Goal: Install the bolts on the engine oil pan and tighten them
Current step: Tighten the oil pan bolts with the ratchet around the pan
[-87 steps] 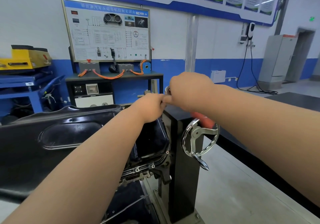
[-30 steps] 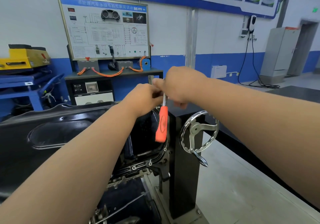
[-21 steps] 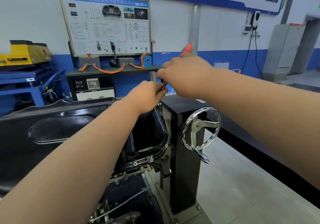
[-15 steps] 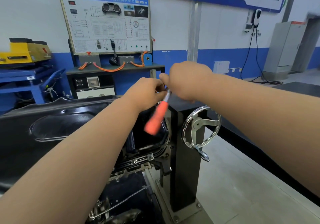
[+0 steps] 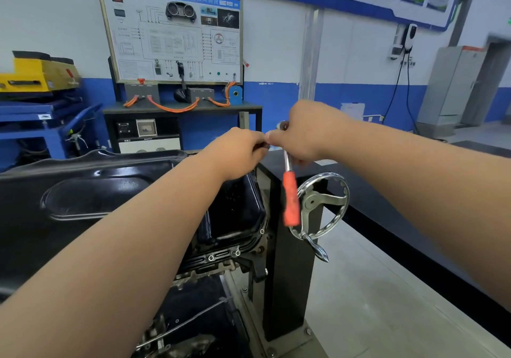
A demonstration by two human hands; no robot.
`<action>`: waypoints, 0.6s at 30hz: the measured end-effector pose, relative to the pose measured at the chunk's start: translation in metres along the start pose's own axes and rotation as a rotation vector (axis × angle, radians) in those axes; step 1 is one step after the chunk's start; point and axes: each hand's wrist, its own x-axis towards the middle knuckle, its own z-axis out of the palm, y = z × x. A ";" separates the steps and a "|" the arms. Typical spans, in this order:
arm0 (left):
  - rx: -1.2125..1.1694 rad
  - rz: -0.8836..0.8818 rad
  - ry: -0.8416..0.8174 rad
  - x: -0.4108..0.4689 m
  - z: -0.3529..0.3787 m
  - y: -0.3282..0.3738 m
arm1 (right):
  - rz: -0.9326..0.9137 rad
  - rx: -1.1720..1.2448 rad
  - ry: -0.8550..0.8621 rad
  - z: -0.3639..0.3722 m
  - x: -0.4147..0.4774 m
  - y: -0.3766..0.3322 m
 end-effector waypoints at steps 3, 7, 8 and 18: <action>0.073 -0.056 0.031 0.000 0.000 0.002 | -0.066 -0.148 -0.120 0.005 -0.001 -0.011; 0.129 -0.013 0.035 0.001 0.003 0.003 | -0.154 -0.424 0.183 0.000 -0.003 -0.016; 0.120 -0.009 0.031 0.001 0.005 0.003 | -0.233 -0.514 0.213 -0.001 -0.003 -0.015; 0.110 -0.063 0.091 0.001 -0.001 0.003 | 0.012 -0.181 0.211 0.010 0.001 -0.012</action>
